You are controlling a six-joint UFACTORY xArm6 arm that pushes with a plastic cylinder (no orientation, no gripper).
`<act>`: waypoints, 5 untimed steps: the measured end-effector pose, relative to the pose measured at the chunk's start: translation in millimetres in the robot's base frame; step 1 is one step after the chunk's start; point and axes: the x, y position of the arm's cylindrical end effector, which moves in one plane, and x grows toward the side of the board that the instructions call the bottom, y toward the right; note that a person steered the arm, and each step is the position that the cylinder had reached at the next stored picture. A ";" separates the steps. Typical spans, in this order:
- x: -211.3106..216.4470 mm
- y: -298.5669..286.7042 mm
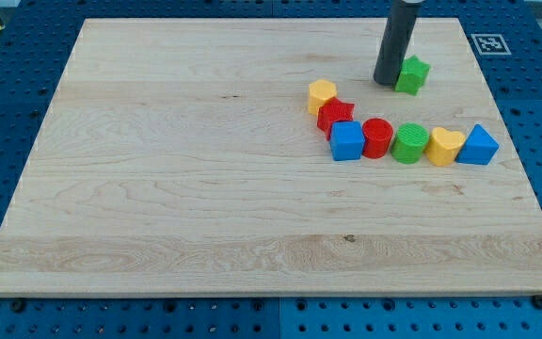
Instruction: Push the green star towards the top right of the board
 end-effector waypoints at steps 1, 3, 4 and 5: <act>5.2 2.2; 37.9 29.6; 2.8 41.1; -4.4 39.2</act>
